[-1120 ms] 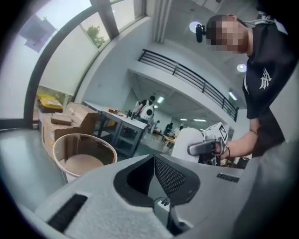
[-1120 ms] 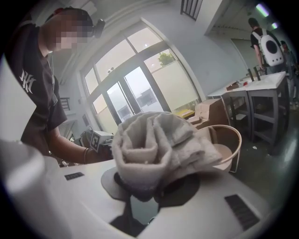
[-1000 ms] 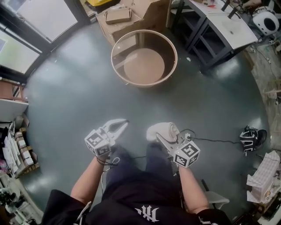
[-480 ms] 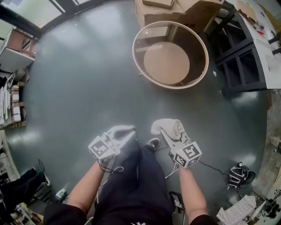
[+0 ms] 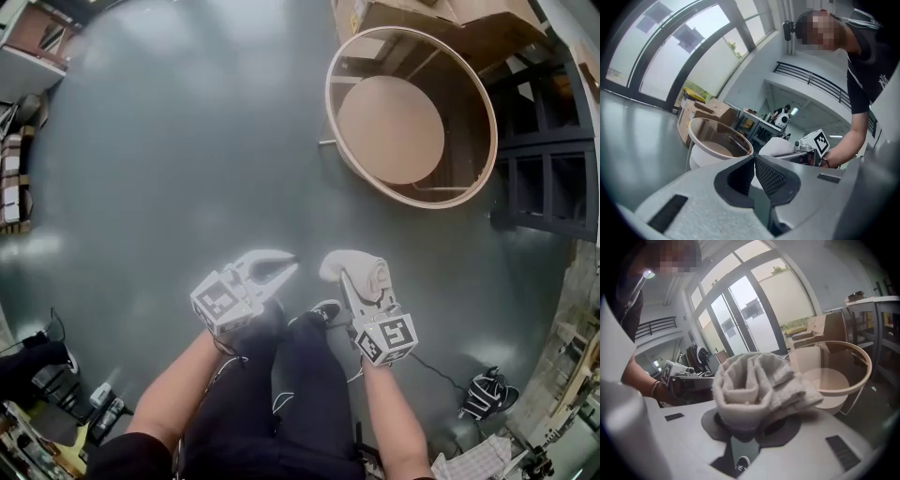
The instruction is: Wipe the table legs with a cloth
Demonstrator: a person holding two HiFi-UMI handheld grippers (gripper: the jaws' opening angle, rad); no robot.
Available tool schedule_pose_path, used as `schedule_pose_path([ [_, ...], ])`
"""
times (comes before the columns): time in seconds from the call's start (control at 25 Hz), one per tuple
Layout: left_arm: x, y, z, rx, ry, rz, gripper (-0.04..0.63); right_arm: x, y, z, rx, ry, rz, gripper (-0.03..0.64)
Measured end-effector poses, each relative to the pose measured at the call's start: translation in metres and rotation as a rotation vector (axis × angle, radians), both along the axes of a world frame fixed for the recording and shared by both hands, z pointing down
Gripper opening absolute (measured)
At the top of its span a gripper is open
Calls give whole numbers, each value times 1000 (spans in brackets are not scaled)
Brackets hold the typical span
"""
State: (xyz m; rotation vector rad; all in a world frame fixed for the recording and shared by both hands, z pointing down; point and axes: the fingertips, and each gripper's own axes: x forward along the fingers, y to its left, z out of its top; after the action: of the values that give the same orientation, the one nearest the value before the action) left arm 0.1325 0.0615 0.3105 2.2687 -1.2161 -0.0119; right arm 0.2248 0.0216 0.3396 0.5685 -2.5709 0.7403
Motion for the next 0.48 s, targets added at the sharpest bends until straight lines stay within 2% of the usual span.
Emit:
schedule_pose_path([
  [0.28, -68, -26, 0, 33, -76, 6, 8, -71, -2, 23, -25, -17, -8, 87],
  [0.48, -114, -62, 1, 46, -94, 6, 8, -99, -20, 37, -13, 17, 24, 87],
])
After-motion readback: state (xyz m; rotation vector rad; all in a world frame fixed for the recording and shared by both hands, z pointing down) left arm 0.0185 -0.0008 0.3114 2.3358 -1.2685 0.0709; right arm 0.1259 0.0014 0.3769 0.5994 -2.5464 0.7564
